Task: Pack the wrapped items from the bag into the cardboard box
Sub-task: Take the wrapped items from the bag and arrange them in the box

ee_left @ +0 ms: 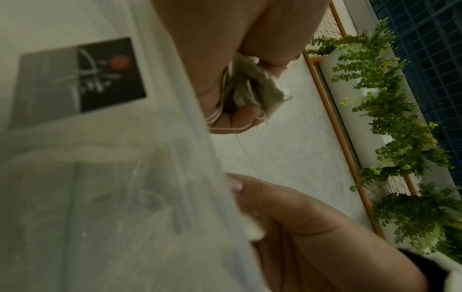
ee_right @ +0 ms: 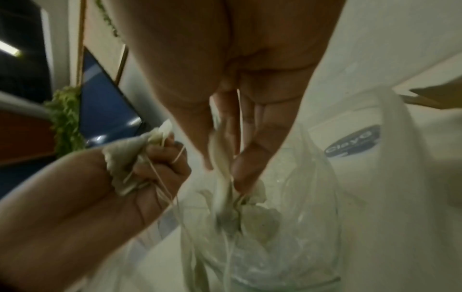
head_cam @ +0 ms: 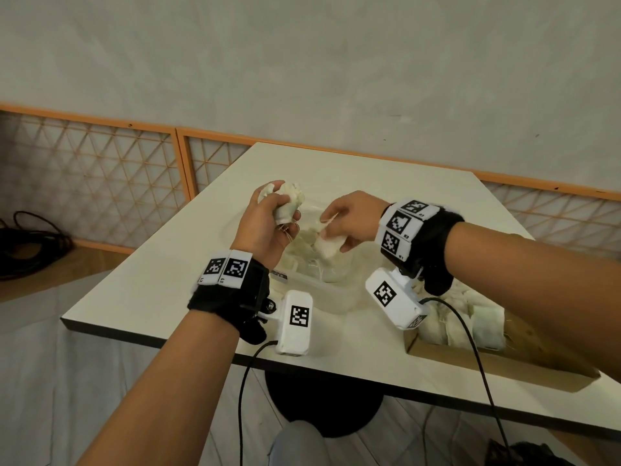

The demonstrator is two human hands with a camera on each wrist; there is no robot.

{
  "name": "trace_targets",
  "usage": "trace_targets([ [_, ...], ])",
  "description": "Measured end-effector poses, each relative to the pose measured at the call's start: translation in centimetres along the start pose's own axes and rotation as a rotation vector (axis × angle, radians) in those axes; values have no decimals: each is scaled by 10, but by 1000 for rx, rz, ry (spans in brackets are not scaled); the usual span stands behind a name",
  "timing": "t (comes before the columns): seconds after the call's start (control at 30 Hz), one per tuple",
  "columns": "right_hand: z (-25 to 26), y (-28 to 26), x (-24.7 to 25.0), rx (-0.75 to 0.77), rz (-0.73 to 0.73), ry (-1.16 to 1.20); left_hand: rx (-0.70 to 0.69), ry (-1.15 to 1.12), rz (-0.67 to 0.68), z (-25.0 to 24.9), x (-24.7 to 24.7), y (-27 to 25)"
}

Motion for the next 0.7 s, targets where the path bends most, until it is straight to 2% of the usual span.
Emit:
trace_targets([
  [0.1,9,-1,-21,-4,213,-140,1,-27,5,0,0,2],
  [0.17,10,4,-35,22,251,-263,6,-32,2,1,0,2],
  [0.23,9,7,-40,24,181,-260,7,-35,8,1,1,2],
  [0.37,9,1,-23,-34,83,-3,-25,2,-4,0,4,2],
  [0.5,8,-6,14,8,-24,-3,-74,101,-3,0,7,4],
  [0.7,-1,-19,48,65,-67,295,-120,186,-13,5,-4,7],
])
Point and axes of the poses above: each hand's wrist, its own y-axis towards the middle knuckle, its own x-axis out of the back of the hand, z = x × y, the point moved 2 cm from there along y, towards the middle knuckle, and after that the axes turned 15 degrees about -y, right-handed, at the moved point
